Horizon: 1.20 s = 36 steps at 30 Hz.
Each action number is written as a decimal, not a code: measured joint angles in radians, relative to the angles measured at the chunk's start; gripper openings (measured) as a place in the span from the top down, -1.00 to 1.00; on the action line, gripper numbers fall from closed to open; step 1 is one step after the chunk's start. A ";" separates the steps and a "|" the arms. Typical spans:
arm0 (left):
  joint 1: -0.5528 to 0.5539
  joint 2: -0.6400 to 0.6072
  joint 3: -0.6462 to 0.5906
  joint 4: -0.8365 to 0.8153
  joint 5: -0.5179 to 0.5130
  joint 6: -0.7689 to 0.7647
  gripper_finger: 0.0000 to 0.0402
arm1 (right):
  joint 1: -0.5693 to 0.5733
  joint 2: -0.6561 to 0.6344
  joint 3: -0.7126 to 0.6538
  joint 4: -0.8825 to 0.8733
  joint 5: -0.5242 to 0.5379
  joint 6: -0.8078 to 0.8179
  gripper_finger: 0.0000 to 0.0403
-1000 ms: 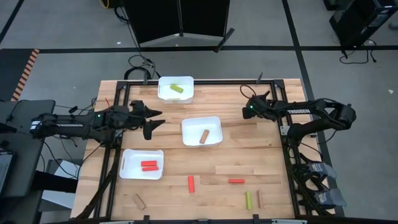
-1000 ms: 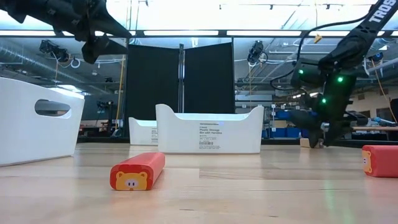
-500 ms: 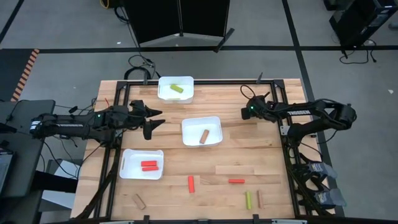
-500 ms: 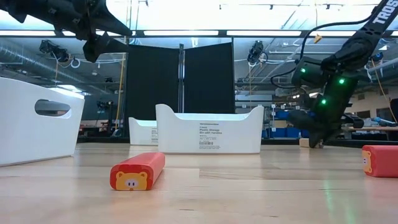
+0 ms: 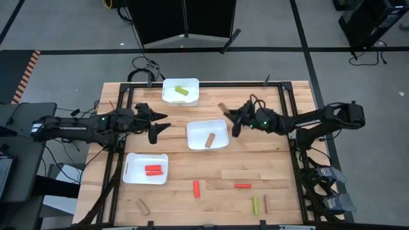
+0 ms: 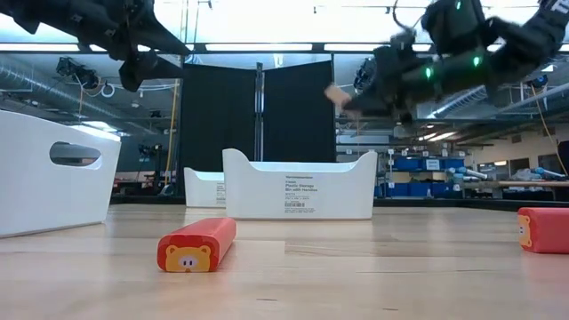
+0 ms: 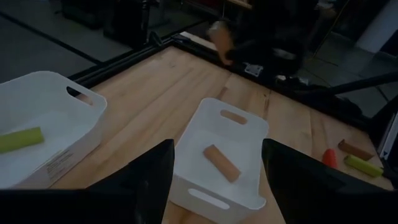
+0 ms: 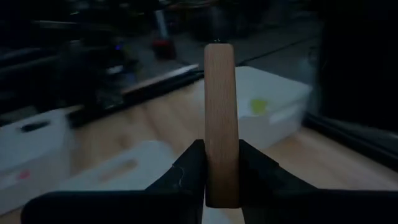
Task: Sort blocks
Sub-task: Put the brown block into the middle white bin, then put the orange block into the bottom white bin
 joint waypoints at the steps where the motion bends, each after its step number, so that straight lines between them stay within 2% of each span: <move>1: 0.000 0.008 0.000 0.003 0.000 0.002 -0.24 | 0.022 0.007 0.023 -0.024 -0.001 -0.002 0.64; 6: 0.000 0.081 0.000 0.062 0.000 0.032 -0.24 | 0.089 0.106 0.123 -0.137 0.000 0.005 0.64; 8: 0.000 0.115 0.000 0.090 0.005 0.039 -0.24 | 0.102 0.161 0.163 -0.149 -0.014 0.005 0.57; 15: -0.002 0.164 0.000 0.134 0.063 0.052 -0.24 | 0.116 0.293 0.275 -0.299 -0.139 -0.010 -0.27; 18: -0.016 0.161 0.000 0.136 0.063 0.055 -0.24 | 0.120 0.280 0.277 -0.285 -0.119 -0.031 -0.52; 20: -0.032 0.161 0.000 0.144 0.079 0.063 -0.24 | 0.120 0.243 0.276 -0.255 -0.099 -0.060 -0.61; 24: -0.073 0.170 0.000 0.149 0.121 0.082 -0.24 | 0.120 0.150 0.257 -0.159 -0.096 -0.145 -0.65; 29: -0.140 0.194 0.002 0.159 0.166 0.086 -0.24 | 0.120 0.026 0.245 -0.135 -0.096 -0.222 -0.57; 32: -0.195 0.246 0.029 0.144 0.196 0.112 -0.24 | 0.120 -0.026 0.243 -0.160 -0.095 -0.250 -0.51; 36: -0.270 0.375 0.132 0.100 0.204 0.223 -0.21 | 0.120 -0.074 0.243 -0.187 -0.093 -0.258 -0.45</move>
